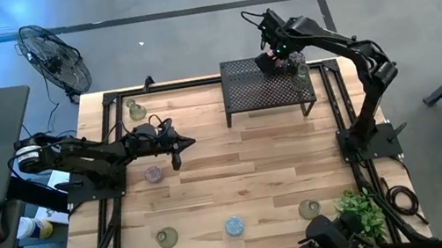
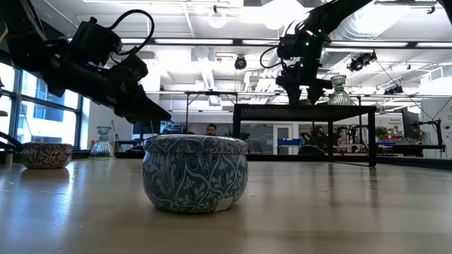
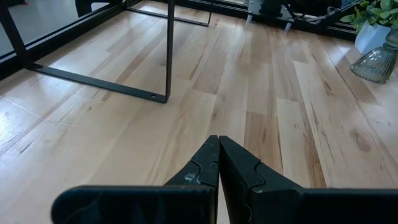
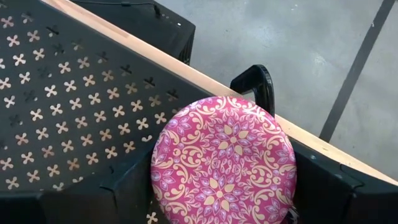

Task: Pick & Place candle stick holders
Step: Put the pink scented candle on the shelf

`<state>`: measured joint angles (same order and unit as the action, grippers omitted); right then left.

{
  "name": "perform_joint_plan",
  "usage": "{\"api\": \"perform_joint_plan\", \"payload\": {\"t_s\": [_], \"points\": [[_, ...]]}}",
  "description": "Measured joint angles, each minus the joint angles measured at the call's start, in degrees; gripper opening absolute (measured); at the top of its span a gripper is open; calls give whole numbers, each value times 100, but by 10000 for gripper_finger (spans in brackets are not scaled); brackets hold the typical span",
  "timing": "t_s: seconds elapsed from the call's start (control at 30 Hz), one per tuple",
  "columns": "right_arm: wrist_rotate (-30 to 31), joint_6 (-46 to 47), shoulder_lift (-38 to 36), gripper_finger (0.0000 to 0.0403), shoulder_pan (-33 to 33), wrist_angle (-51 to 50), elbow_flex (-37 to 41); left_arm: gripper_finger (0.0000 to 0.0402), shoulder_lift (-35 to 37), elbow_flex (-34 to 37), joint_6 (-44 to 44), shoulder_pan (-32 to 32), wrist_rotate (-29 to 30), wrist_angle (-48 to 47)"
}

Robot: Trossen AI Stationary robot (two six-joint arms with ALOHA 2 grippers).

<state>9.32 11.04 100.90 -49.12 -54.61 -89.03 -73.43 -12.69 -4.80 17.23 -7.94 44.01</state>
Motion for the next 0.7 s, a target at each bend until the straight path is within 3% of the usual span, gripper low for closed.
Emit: {"api": "perform_joint_plan", "payload": {"t_s": [0.23, 0.5, 0.7], "points": [[-90, -83, 0, 293, 0, -43, -2, 3, 0, 0, 0, 0, 0, 0], [-134, -86, 0, 341, 0, -105, -2, 3, 0, 0, 0, 1, 0, 0], [-99, -198, 0, 344, 2, -63, -2, 3, 0, 0, 0, 1, 0, -1]]}}
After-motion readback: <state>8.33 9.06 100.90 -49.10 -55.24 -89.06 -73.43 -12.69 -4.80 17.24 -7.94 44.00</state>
